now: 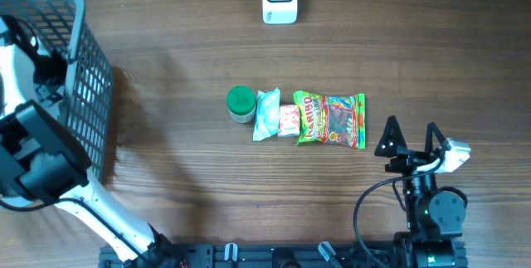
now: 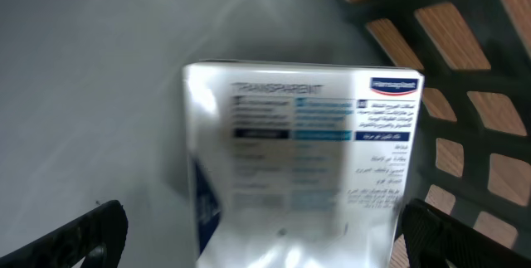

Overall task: Scan the item barcode
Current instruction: 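Grasp the white plaster box in the basket with left gripper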

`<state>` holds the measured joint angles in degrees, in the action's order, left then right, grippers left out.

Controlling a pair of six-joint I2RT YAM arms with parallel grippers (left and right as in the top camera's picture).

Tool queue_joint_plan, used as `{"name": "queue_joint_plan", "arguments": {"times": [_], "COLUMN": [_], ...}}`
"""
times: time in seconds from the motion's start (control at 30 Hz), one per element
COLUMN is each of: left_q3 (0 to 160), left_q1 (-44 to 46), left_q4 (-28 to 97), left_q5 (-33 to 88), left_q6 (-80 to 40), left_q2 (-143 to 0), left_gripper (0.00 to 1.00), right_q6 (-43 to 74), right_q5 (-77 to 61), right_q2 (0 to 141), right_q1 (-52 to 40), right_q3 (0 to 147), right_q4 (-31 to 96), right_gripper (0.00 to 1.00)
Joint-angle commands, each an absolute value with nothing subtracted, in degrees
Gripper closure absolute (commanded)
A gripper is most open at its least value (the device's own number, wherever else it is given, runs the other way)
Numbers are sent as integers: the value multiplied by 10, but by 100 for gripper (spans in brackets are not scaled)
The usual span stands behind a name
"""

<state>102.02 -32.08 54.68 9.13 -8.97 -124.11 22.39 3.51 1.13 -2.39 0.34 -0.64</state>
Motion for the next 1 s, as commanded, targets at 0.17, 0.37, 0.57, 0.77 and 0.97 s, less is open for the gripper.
{"name": "queue_joint_plan", "arguments": {"times": [0.17,0.37,0.57,0.77,0.97], "left_q3": [1023,1023,1025,1092,1149], "left_q1": [-310,-310,-310,-310,-310], "left_q4": [526,558,583,638,674], "left_q5": [94,77,48,48,49], "left_q6": [-62,-62,-64,-78,-125], "left_q2": [-1272,-1317,-1307,-1204,-1030], "left_gripper": [0,0,30,28,28], "right_q6": [216,216,216,216,216], "right_q5": [43,43,43,43,43], "right_q2": [10,10,10,10,10], "right_q1": [-27,-27,-27,-27,-27], "right_q3": [3,3,3,3,3], "right_q4": [-8,-8,-8,-8,-8], "right_gripper": [0,0,0,0,0]}}
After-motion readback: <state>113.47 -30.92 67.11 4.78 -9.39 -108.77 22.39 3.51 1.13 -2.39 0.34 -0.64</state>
